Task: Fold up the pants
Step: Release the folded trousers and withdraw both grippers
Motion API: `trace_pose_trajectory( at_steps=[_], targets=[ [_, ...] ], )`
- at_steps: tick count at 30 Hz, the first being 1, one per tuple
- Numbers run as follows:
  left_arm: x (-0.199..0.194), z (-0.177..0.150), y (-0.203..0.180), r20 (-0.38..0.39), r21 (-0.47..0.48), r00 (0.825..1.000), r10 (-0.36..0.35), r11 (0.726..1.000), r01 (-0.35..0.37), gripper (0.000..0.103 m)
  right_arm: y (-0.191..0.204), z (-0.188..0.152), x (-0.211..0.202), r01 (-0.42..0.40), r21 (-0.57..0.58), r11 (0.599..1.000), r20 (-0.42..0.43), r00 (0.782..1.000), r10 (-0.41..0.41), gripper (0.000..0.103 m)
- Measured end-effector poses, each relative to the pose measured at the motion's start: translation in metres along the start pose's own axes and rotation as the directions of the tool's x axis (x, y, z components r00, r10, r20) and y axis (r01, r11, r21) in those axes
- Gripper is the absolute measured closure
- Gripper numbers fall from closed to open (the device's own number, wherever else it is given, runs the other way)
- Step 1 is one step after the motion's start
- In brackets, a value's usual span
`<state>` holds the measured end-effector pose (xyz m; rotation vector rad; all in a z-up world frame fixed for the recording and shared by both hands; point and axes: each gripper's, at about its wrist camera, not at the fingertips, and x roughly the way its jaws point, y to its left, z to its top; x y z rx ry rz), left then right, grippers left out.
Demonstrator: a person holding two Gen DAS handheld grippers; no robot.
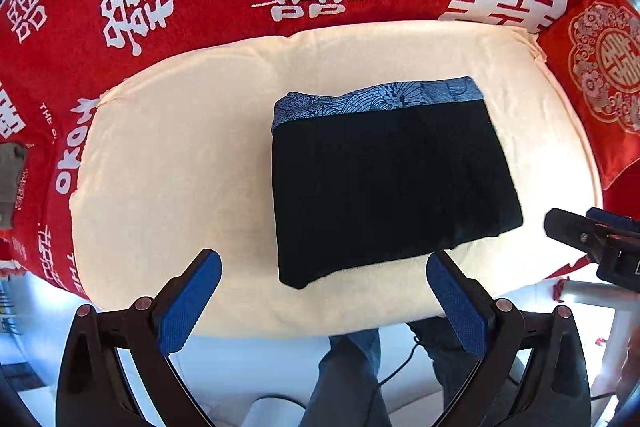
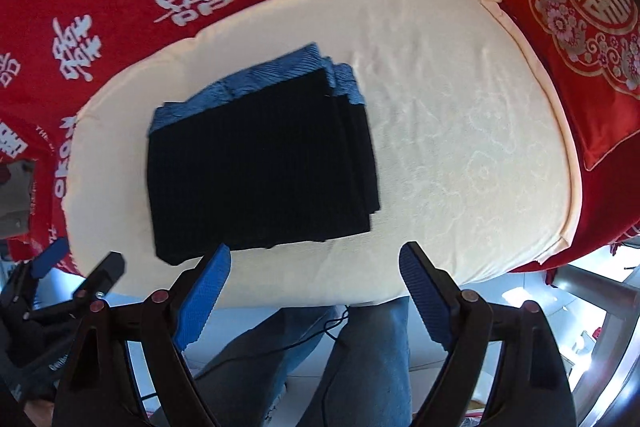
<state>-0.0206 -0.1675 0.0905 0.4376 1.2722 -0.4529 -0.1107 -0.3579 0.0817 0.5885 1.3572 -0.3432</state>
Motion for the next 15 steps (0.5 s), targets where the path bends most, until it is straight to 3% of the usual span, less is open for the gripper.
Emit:
trace_pose_trajectory(
  at_steps=[4, 15],
  targets=[
    [-0.010, -0.004, 0.005, -0.001, 0.010, 1.000, 0.010, 1.000, -0.010, 0.000, 0.017, -0.003, -0.013, 0.033, -0.032, 0.999, 0.002, 0.999, -0.033, 0.014],
    [-0.015, 0.000, 0.024, -0.023, -0.075, 1.000, 0.013, 0.997, -0.015, 0.000, 0.036, -0.008, -0.021, 0.080, -0.057, 0.995, -0.027, 0.996, -0.081, 0.014]
  ],
)
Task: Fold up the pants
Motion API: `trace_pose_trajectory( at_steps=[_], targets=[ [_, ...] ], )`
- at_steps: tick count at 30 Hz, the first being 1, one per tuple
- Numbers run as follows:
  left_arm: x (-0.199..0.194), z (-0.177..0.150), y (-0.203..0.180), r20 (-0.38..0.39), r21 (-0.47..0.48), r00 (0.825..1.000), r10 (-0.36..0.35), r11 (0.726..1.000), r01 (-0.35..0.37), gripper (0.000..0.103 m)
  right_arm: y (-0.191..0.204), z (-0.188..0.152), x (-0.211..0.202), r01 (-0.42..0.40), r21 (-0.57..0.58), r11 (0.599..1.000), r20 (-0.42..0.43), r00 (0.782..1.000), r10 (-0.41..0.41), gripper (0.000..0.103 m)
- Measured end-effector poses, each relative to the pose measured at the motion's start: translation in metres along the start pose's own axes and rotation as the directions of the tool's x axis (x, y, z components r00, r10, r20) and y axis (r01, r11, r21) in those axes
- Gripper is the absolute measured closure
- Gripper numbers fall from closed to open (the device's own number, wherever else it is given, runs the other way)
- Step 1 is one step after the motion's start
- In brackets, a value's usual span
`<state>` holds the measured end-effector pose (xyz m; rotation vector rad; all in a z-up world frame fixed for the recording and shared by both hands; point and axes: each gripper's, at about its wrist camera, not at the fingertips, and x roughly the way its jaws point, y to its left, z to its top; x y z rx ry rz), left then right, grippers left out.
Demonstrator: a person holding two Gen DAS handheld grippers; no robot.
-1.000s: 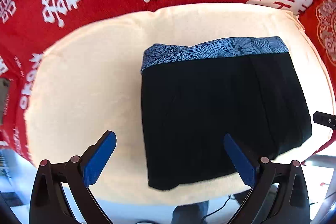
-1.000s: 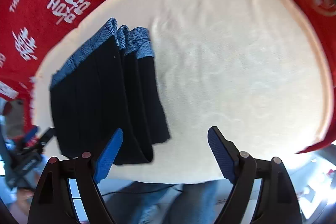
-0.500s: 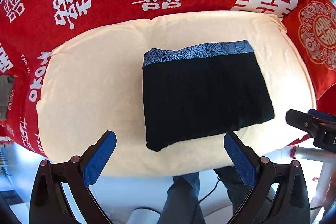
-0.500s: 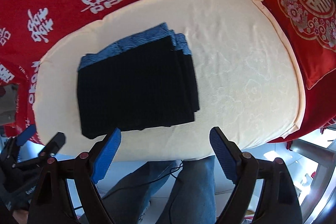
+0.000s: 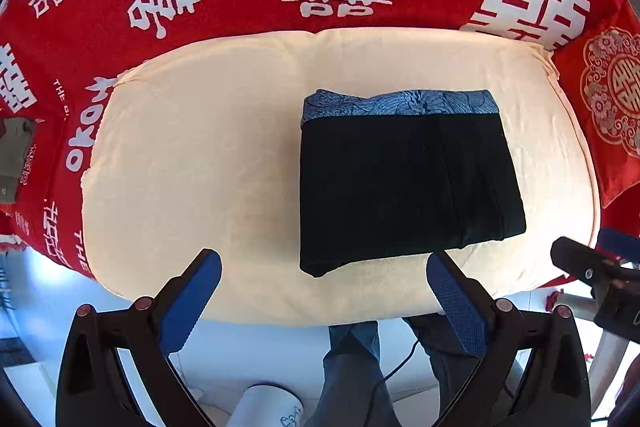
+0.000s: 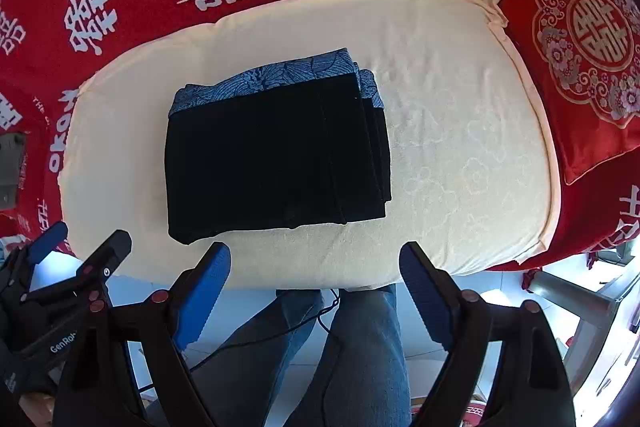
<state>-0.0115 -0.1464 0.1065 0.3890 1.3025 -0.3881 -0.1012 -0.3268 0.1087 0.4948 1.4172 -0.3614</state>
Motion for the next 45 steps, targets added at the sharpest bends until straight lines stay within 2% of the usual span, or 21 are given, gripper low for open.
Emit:
trace_pose_trajectory(
  at_steps=[45],
  targets=[
    [-0.027, -0.002, 0.015, 0.037, 0.009, 0.999, -0.007, 1.000, 0.007, 0.000, 0.028, -0.007, -0.018, 0.063, -0.058, 0.996, 0.035, 0.998, -0.061, 0.014]
  ],
)
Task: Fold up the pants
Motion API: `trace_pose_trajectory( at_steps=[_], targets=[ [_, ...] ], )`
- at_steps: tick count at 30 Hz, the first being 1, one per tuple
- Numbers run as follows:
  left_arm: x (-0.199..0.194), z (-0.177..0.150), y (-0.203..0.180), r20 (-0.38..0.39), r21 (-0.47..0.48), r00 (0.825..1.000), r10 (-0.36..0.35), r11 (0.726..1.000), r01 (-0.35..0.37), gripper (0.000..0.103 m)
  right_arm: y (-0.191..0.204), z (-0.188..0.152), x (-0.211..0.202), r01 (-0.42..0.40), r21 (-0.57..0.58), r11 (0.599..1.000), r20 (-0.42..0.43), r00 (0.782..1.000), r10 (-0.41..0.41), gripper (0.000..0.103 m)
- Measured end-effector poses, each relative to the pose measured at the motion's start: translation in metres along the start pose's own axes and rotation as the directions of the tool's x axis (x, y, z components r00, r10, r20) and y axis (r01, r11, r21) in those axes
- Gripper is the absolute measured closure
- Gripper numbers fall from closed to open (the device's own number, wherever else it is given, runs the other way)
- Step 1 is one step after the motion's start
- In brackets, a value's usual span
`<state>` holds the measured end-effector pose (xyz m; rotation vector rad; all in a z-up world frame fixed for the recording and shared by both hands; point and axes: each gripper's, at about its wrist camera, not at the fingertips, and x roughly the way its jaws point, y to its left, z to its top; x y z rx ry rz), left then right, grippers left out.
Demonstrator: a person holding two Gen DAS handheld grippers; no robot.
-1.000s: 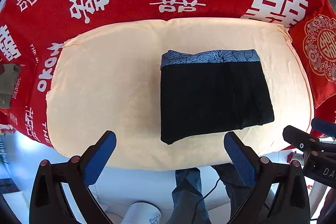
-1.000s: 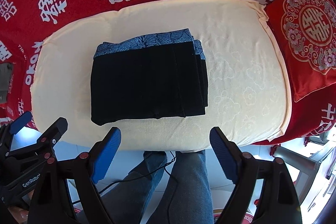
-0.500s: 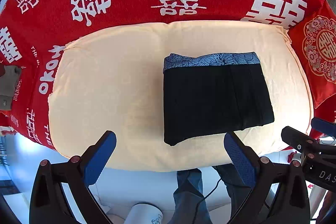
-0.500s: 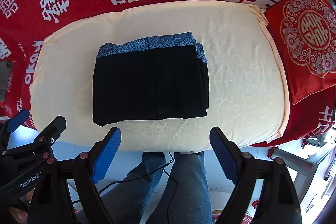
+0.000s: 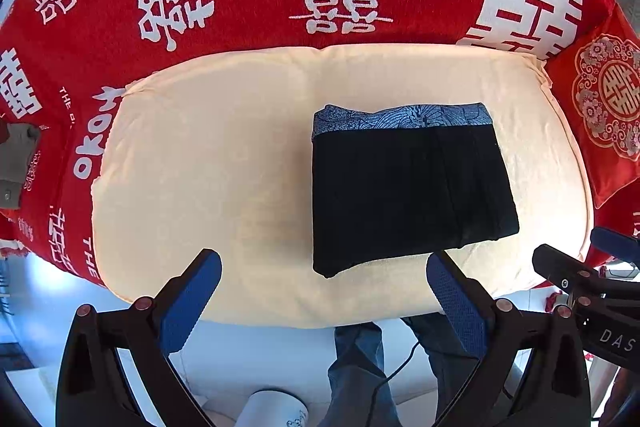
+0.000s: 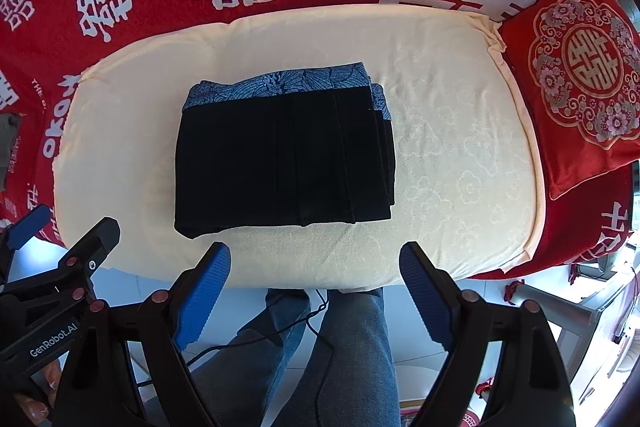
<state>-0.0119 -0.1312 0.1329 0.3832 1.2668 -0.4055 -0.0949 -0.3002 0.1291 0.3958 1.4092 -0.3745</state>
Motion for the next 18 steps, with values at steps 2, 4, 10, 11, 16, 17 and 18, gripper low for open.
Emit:
trace_pose_trajectory(
  at_steps=[2, 4, 10, 11, 16, 17, 18],
  targets=[
    [-0.0013, -0.0001, -0.0005, 0.004, 0.001, 1.000, -0.001, 1.000, 0.001, 0.000, 0.0009, -0.0008, -0.0013, 0.003, -0.002, 1.000, 0.004, 1.000, -0.003, 0.014],
    [-0.0020, -0.0004, -0.0013, 0.005, 0.002, 1.000, -0.003, 1.000, 0.003, 0.000, 0.0016, -0.0024, -0.0027, 0.005, -0.003, 1.000, 0.008, 1.000, -0.005, 0.014],
    [-0.0029, -0.0021, -0.0021, 0.006, 0.011, 1.000, -0.003, 1.000, 0.003, 0.000, 0.0005, -0.0044, -0.0038, 0.005, 0.005, 1.000, 0.013, 1.000, -0.006, 0.014],
    [-0.0034, -0.0022, -0.0020, 0.008, 0.010, 1.000, -0.002, 1.000, 0.002, 0.000, 0.0005, -0.0041, -0.0038, 0.006, 0.004, 1.000, 0.013, 1.000, -0.006, 0.014],
    [-0.0036, -0.0033, -0.0019, 0.007, 0.007, 1.000, 0.001, 1.000, -0.001, 0.000, 0.0003, -0.0035, -0.0039, 0.005, 0.002, 1.000, 0.015, 1.000, -0.005, 0.014],
    [-0.0037, -0.0035, -0.0022, 0.007, 0.006, 1.000, 0.000, 1.000, 0.000, 0.000, 0.0003, -0.0036, -0.0039, 0.005, 0.002, 1.000, 0.015, 1.000, -0.005, 0.014],
    [-0.0037, -0.0034, -0.0021, 0.007, 0.007, 1.000, -0.002, 1.000, 0.002, 0.000, 0.0003, -0.0037, -0.0039, 0.005, 0.003, 1.000, 0.014, 1.000, -0.006, 0.014]
  ],
)
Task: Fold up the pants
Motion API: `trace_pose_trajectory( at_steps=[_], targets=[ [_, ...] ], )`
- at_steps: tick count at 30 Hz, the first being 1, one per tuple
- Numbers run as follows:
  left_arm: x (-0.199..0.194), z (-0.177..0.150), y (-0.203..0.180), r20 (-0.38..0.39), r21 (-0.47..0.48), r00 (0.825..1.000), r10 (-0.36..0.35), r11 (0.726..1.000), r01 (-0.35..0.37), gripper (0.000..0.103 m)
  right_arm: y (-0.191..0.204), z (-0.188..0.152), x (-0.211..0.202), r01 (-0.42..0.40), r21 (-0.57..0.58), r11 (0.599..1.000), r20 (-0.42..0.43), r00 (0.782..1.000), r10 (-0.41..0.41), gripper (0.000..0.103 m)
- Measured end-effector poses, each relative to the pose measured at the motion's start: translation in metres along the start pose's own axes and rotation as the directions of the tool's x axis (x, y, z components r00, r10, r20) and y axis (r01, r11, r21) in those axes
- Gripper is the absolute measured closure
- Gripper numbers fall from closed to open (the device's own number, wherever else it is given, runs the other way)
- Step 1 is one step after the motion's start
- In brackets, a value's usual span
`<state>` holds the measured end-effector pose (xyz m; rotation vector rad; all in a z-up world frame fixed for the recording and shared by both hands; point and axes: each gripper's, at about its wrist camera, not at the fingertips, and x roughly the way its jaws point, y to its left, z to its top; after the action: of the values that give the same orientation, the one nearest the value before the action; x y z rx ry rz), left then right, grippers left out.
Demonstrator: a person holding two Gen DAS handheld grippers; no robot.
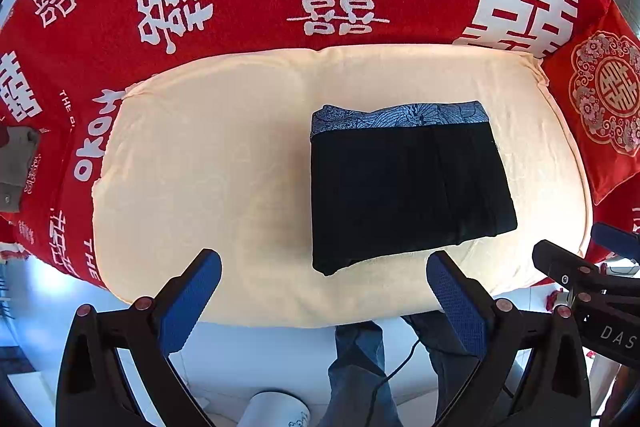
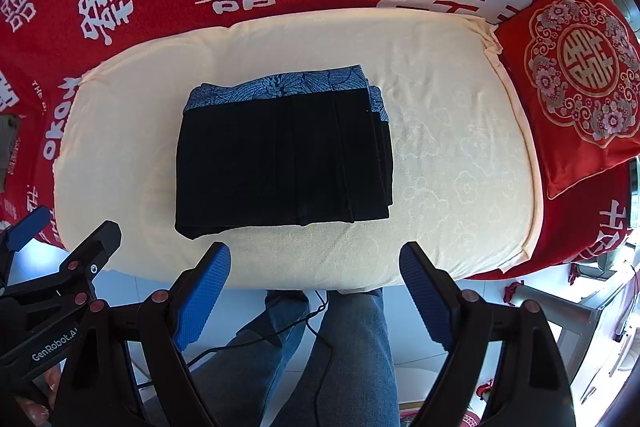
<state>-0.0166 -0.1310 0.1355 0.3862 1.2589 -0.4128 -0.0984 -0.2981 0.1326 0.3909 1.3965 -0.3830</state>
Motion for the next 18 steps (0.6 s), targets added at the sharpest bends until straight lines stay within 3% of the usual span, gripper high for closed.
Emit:
trace_pose_trajectory(
  at_steps=[18],
  targets=[
    [-0.0012, -0.0009, -0.0073, 0.008, 0.026, 1.000, -0.005, 1.000, 0.005, 0.000, -0.0030, -0.0017, 0.0008, 0.008, 0.014, 1.000, -0.002, 1.000, -0.008, 0.014]
  ],
)
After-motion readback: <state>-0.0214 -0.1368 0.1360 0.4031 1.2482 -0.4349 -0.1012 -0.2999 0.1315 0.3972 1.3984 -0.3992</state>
